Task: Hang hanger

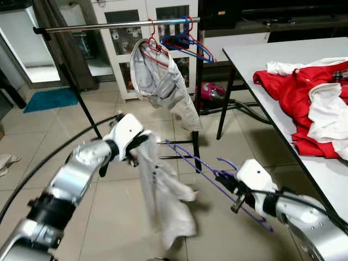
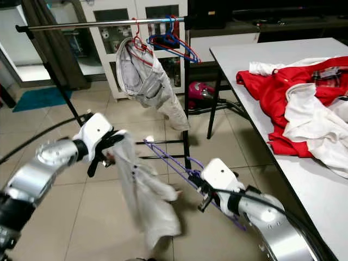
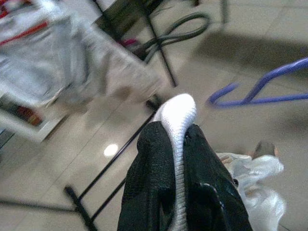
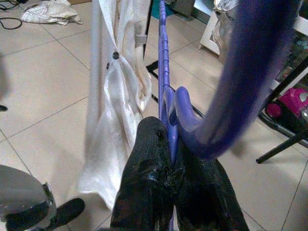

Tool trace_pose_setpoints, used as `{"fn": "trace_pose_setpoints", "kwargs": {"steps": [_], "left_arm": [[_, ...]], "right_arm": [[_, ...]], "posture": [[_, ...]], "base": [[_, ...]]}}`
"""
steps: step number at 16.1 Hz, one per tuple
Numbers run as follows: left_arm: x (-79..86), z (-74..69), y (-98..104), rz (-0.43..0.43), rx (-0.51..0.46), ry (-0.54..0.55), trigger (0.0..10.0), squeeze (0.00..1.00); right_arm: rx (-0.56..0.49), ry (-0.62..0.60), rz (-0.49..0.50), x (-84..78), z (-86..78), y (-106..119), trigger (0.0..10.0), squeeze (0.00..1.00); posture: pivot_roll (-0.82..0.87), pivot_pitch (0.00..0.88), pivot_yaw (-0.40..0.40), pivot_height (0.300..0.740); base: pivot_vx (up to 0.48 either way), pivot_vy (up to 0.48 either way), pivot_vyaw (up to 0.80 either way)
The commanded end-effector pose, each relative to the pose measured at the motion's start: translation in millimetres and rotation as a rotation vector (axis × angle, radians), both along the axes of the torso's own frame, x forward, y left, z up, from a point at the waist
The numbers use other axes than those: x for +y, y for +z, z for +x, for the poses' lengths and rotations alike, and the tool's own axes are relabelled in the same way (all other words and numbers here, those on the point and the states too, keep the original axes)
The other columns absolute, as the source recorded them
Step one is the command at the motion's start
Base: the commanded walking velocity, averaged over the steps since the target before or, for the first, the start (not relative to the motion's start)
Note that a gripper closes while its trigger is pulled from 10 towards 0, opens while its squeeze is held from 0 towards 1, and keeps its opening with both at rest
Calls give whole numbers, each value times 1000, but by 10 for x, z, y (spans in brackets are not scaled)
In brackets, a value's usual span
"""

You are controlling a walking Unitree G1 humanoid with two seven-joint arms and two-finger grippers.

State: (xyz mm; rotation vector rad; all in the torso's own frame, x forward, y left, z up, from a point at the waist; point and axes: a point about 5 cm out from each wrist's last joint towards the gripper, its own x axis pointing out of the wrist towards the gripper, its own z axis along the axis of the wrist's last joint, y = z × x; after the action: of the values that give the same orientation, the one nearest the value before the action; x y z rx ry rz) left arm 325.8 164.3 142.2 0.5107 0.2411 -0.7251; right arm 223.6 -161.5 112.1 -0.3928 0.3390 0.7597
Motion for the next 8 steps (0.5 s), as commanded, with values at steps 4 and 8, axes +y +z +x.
{"fn": "trace_pose_setpoints", "kwargs": {"steps": [4,8], "left_arm": [[-119,94,205,-3,-57,-162,10000,0],[-217,133,285,-14,-71,-228,10000,0]], "right_arm": [[12,40,11,104,29,25,10000,0],[60,40,17,167,52,-15,10000,0]], "posture": [[62,113,120,740],[64,129,127,740]], "base": [[0,0,0],[0,0,0]]}}
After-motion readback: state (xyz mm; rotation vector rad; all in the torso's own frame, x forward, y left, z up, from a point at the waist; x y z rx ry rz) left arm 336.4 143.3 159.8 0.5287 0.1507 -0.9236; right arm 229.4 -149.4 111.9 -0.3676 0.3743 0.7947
